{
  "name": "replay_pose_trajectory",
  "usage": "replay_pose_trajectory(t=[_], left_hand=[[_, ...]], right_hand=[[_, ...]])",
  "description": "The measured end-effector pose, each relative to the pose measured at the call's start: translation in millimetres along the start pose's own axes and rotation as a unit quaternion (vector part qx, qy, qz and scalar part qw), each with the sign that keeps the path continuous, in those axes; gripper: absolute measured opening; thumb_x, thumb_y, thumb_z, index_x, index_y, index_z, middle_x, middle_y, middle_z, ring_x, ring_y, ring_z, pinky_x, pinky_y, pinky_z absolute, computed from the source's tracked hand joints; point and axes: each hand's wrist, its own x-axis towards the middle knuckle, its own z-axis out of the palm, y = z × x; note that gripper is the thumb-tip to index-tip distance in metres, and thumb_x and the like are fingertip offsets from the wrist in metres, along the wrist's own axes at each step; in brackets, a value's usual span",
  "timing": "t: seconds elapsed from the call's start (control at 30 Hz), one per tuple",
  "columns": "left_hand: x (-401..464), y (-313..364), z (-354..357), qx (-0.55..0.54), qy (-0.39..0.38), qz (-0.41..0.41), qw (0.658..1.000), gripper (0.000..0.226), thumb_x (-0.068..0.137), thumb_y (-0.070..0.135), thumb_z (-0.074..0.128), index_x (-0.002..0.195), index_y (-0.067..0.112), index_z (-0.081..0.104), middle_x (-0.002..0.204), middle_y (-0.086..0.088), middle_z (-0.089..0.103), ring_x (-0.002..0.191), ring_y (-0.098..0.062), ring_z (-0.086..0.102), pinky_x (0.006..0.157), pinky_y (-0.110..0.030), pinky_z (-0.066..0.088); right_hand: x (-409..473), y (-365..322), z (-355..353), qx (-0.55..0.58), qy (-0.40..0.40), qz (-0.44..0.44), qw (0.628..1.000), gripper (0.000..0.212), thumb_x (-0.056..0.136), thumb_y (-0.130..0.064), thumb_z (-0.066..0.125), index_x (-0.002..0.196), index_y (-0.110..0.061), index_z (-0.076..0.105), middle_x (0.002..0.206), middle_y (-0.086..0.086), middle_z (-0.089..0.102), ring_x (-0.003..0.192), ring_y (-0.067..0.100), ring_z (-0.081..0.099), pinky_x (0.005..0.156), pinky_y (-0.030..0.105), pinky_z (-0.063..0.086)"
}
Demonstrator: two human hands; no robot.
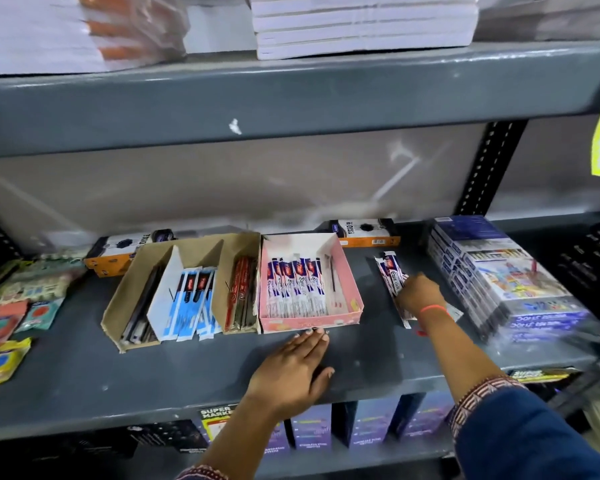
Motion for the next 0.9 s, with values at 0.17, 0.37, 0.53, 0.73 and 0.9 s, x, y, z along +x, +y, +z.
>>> replay_pose_trajectory(t=[0.17, 0.37, 0.53, 0.73, 0.9], left_hand=[[0, 0, -1, -0.005, -0.001, -0.003, 1.0, 0.055, 0.099, 0.045, 0.021, 0.147, 0.021, 0.006, 0.156, 0.005, 0.004, 0.14, -0.007, -0.001, 0.101, -0.016, -0.012], [0, -2, -1, -0.011, 0.01, 0.011, 1.0, 0.055, 0.1, 0.043, 0.023, 0.147, 0.02, 0.008, 0.156, 0.005, 0.005, 0.14, -0.007, 0.0, 0.101, -0.015, -0.013], [0, -3, 1, 0.008, 0.011, 0.026, 1.0, 0.062, 0.094, 0.052, 0.01, 0.147, 0.018, 0.009, 0.156, 0.002, 0.006, 0.14, -0.009, 0.001, 0.102, -0.016, -0.013], [0, -1, -2, -0.001, 0.019, 0.023, 1.0, 0.056, 0.099, 0.043, 0.023, 0.147, 0.016, 0.011, 0.156, 0.001, 0.007, 0.14, -0.01, 0.003, 0.107, -0.02, -0.005], [-3, 0, -3, -0.008, 0.033, 0.016, 0.999, 0.055, 0.099, 0.043, 0.025, 0.147, 0.016, 0.015, 0.155, 0.002, 0.013, 0.14, -0.011, 0.009, 0.11, -0.021, 0.003]], right_hand=[[5, -8, -4, 0.032, -0.028, 0.031, 0.999, 0.034, 0.087, -0.003, 0.046, 0.117, 0.011, 0.056, 0.125, 0.03, 0.059, 0.115, 0.042, 0.056, 0.094, 0.041, 0.046], [0, -6, -5, 0.051, -0.039, 0.039, 0.997, 0.033, 0.084, -0.007, 0.053, 0.112, 0.01, 0.059, 0.12, 0.028, 0.061, 0.11, 0.04, 0.058, 0.087, 0.036, 0.046], [-9, -8, -15, 0.095, -0.026, -0.003, 0.995, 0.031, 0.08, -0.01, 0.06, 0.053, -0.009, 0.047, 0.069, 0.017, 0.056, 0.07, 0.03, 0.048, 0.06, 0.026, 0.035], [-62, -10, -29, 0.386, -0.049, -0.032, 0.921, 0.03, 0.076, 0.007, 0.065, 0.059, -0.015, 0.053, 0.049, 0.0, 0.056, 0.039, 0.01, 0.045, 0.039, 0.018, 0.035], [-121, -11, -28, 0.461, -0.093, -0.066, 0.88, 0.03, 0.077, 0.007, 0.063, 0.063, -0.019, 0.056, 0.045, -0.012, 0.062, 0.043, -0.002, 0.051, 0.047, 0.02, 0.027]])
